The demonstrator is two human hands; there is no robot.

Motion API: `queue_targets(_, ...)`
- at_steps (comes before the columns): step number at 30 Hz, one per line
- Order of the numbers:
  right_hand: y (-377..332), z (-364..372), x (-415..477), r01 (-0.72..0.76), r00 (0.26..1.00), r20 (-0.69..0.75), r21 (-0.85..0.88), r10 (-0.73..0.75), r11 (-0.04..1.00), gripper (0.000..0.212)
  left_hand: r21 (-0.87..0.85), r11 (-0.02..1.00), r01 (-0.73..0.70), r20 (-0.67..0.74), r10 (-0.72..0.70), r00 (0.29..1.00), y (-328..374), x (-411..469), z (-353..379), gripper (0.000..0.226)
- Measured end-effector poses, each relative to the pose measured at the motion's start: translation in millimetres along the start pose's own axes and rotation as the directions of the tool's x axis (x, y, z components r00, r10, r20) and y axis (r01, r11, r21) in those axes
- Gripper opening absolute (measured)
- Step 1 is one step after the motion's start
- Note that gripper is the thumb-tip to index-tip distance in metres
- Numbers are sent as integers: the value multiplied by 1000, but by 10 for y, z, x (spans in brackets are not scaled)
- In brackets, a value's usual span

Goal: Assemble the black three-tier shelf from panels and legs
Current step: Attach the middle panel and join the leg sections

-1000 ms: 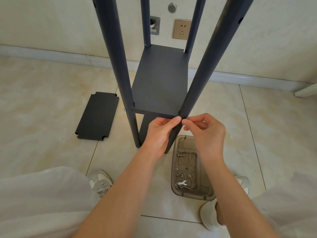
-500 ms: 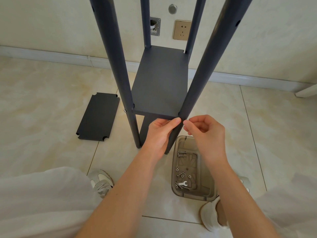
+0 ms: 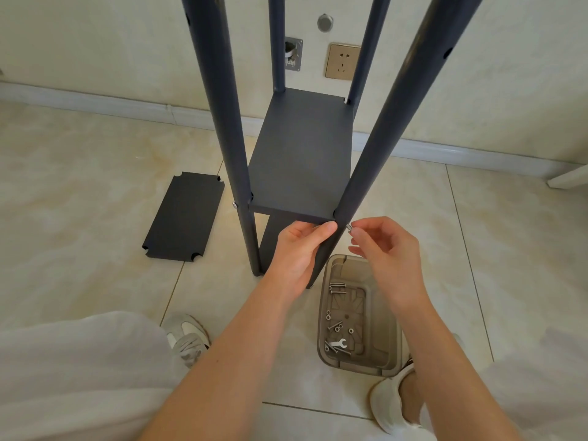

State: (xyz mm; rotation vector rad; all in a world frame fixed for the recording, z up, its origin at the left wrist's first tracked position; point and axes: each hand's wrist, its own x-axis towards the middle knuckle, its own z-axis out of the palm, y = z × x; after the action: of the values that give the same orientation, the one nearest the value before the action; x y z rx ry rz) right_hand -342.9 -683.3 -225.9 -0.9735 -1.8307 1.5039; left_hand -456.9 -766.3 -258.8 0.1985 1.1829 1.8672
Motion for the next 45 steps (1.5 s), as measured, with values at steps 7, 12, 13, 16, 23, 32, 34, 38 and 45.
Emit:
queue_targets(7, -3, -1, 14, 13, 999, 36, 15, -13, 1000, 18, -7, 1000, 22, 16, -22, 1000, 19, 24, -24, 12)
queue_targets(12, -3, -17, 37, 11, 1000, -3, 27, -11, 1000, 17, -28, 998, 47, 21, -46, 999, 34, 15, -20, 17)
queue_targets(13, 0, -20, 41, 5, 1000, -9, 34, -5, 999, 16, -28, 998, 50, 19, -49, 999, 34, 15, -19, 17)
queue_targets(16, 11, -20, 41, -12, 1000, -8, 31, 13, 999, 13, -27, 998, 52, 19, -51, 999, 43, 6, -4, 20)
queue_targets(23, -2, 30, -14, -145, 989, 49, 215, 137, 966, 11, 23, 998, 54, 22, -55, 998, 46, 6, -2, 10)
queue_targets(32, -27, 21, 26, -93, 996, 1, 101, 93, 991, 15, 37, 998, 57, 32, -58, 998, 111, 28, 9, 29)
queue_targets(34, -33, 15, 20, -83, 996, -8, 95, 84, 992, 16, 29, 998, 58, 37, -59, 998, 102, 21, 6, 28)
queue_targets(38, -39, 16, 2, -62, 997, -36, 63, 64, 996, 16, 49, 997, 55, 47, -57, 997, 90, 14, 8, 30)
queue_targets(45, -49, 16, 0, -55, 997, -47, 36, 57, 998, 11, 31, 998, 49, 57, -51, 997, 95, 11, 24, 32)
